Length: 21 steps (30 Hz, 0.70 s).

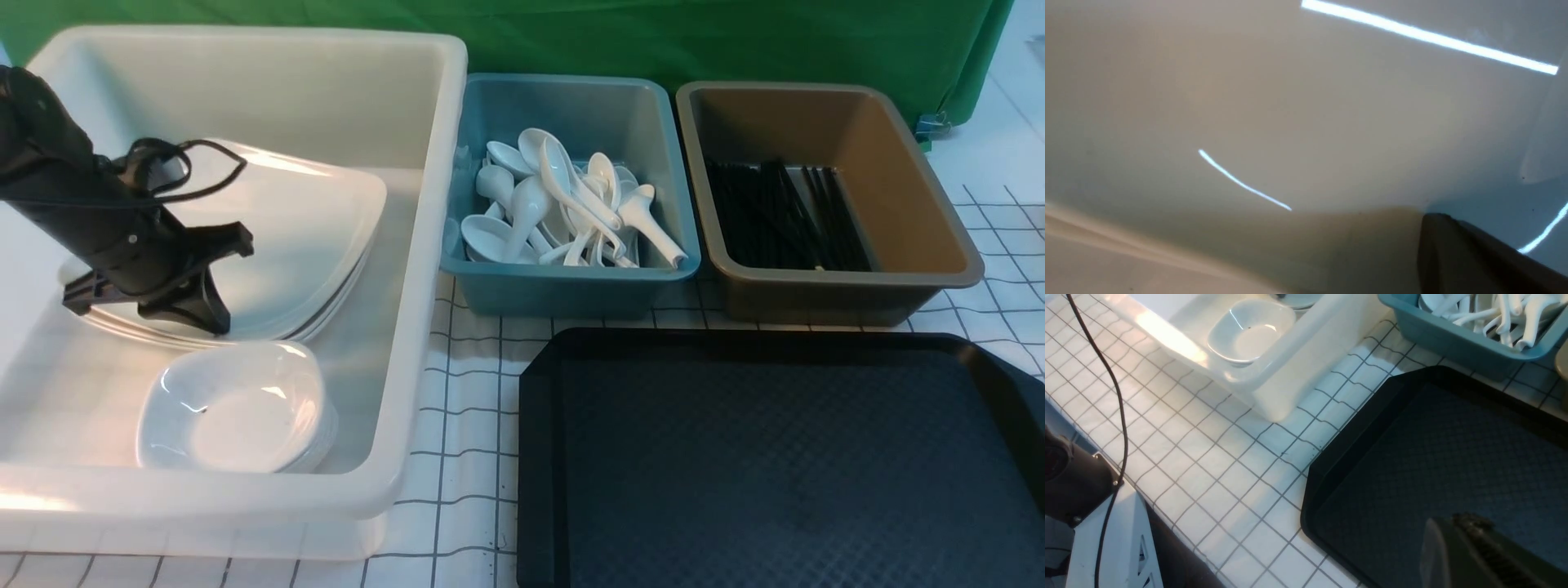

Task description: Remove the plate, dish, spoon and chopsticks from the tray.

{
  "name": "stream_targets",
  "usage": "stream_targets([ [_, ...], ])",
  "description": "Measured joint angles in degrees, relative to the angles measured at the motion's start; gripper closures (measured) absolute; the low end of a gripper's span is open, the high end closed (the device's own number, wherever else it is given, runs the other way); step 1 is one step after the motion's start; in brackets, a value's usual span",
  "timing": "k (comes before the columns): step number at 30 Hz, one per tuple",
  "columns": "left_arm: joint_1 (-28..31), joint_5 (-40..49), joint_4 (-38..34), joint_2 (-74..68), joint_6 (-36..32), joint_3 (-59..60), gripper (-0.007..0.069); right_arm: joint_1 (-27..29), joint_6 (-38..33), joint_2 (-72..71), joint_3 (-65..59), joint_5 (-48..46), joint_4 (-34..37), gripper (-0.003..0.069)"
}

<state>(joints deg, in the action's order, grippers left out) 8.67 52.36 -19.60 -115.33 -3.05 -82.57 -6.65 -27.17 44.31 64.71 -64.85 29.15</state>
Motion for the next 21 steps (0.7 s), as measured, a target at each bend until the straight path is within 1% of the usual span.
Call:
stream_targets([
  [2,0.0,0.8,-1.5,0.0,0.6,0.0,0.0624,0.0,0.0,0.0,0.0,0.0,0.0,0.0592],
  [5,0.0,2.3,-5.9,-0.1,0.4,0.0,0.0624,0.0,0.1,0.0,0.0,0.0,0.0,0.0592],
  [7,0.0,2.9,-9.0,-0.1,-0.9,0.1,0.0624,0.0,0.1,0.0,0.0,0.0,0.0,0.059],
  [8,0.0,3.2,-12.7,-0.2,-2.6,0.1,0.0624,0.0,0.1,0.0,0.0,0.0,0.0,0.059],
  [10,-0.1,3.4,-16.3,0.2,-4.6,0.1,0.0624,0.0,0.2,-0.1,0.0,0.0,0.0,0.059],
  [11,-0.1,3.4,-16.9,0.5,-5.0,0.1,0.0624,0.0,0.2,-0.1,0.0,0.0,0.0,0.0589],
  [14,-0.1,3.4,-17.4,2.7,-5.7,-0.3,0.0622,0.0,0.2,-0.7,0.0,0.0,-0.8,0.0589],
  [17,-0.1,3.3,-15.5,5.8,-5.9,-1.4,0.0622,0.0,2.1,-3.1,0.0,0.0,-3.6,0.0589],
  [20,0.0,3.5,-12.6,10.2,-6.8,-2.7,0.0621,0.0,5.0,-7.5,0.0,0.0,-9.8,0.0587],
  [21,0.0,3.6,-12.4,10.5,-7.0,-2.8,0.062,0.0,5.2,-7.8,0.0,0.0,-10.3,0.0587],
])
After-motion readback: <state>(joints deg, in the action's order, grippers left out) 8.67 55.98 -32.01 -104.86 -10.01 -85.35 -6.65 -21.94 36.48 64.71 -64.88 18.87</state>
